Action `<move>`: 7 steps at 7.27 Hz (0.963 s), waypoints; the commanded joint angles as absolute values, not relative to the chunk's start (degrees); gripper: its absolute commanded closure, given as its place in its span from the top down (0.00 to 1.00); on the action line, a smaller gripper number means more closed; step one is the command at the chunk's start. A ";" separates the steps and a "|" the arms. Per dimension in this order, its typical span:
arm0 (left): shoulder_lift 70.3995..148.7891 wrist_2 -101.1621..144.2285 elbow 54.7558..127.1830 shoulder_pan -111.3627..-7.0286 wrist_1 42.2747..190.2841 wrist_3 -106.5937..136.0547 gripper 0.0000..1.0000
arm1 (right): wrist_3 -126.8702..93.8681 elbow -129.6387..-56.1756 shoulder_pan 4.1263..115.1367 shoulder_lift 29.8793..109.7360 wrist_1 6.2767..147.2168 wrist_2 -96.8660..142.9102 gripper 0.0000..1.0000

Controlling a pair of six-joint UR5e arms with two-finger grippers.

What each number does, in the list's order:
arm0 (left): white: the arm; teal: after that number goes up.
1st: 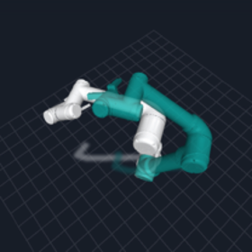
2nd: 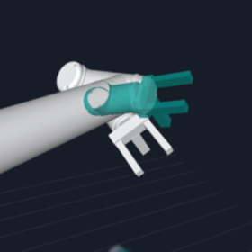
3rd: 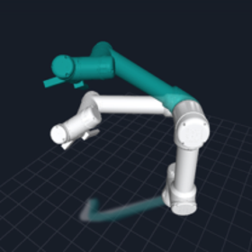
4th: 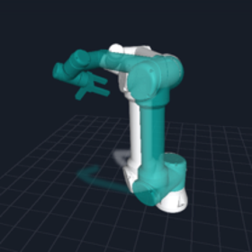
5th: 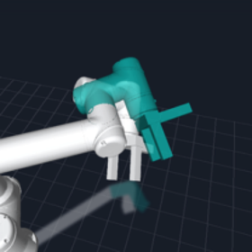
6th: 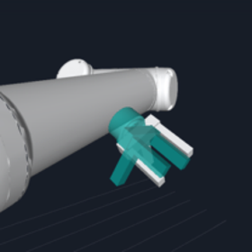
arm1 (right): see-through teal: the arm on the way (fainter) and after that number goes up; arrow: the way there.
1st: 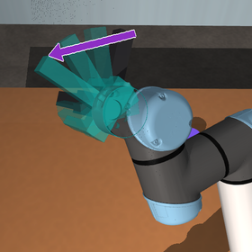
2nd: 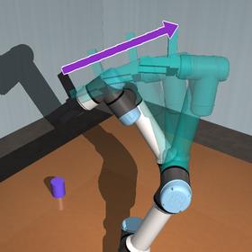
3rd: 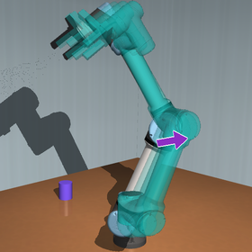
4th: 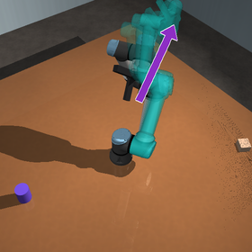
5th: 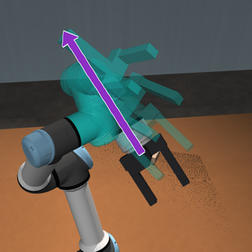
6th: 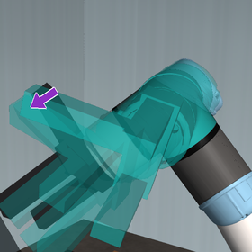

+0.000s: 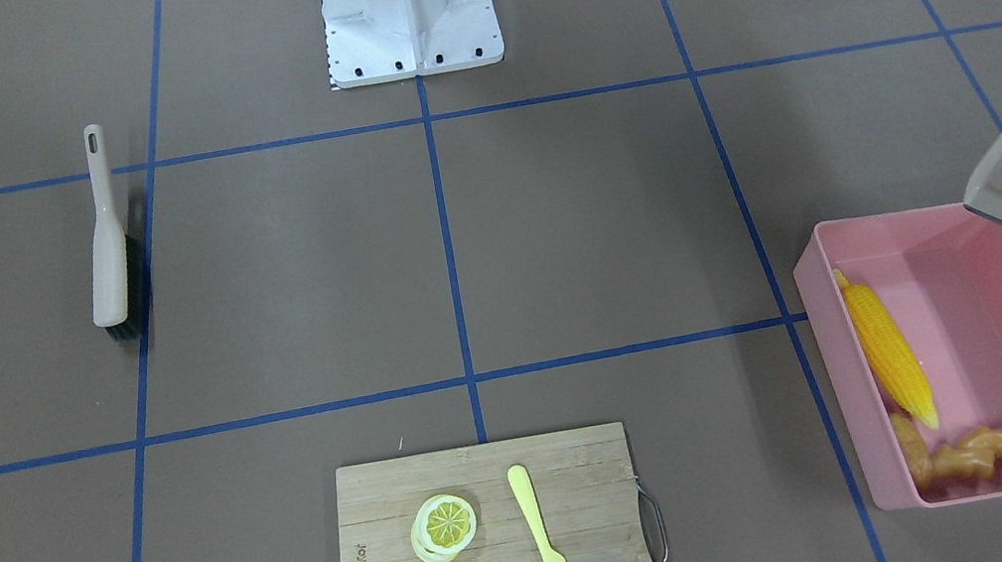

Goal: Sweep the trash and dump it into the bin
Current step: 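Bring the empty dustpan back over the table with the left gripper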

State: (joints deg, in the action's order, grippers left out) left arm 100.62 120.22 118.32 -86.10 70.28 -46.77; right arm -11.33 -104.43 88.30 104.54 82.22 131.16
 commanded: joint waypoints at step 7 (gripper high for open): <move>113.47 130.52 112.26 -52.42 79.39 -54.94 0.00 | -11.25 -104.94 89.03 104.15 82.44 132.01 1.00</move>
